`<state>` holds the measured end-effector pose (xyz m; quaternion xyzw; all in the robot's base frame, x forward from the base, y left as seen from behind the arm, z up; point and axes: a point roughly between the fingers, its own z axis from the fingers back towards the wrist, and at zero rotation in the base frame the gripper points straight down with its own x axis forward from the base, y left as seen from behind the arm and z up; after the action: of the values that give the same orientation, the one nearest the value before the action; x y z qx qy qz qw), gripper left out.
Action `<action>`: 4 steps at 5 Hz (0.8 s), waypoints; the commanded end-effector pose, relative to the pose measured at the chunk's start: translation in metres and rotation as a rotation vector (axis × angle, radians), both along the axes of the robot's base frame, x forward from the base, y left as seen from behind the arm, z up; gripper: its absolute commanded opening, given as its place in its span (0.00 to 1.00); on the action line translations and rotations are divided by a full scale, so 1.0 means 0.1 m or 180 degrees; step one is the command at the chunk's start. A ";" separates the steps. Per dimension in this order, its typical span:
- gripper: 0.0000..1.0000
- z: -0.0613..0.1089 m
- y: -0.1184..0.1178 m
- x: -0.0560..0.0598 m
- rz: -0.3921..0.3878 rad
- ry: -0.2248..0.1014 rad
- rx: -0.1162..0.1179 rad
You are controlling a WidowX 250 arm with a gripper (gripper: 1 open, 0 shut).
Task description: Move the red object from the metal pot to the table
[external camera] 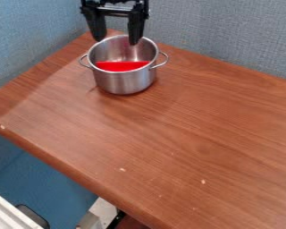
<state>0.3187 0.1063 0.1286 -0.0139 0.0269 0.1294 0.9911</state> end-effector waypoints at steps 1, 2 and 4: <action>1.00 0.11 0.08 0.12 -0.0229 -0.0203 0.0158; 1.00 0.05 0.09 0.20 -0.0382 -0.0225 0.0312; 1.00 -0.11 0.09 0.31 -0.0505 -0.0202 0.0390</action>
<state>0.3422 0.1148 0.0999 0.0337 0.0171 0.0563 0.9977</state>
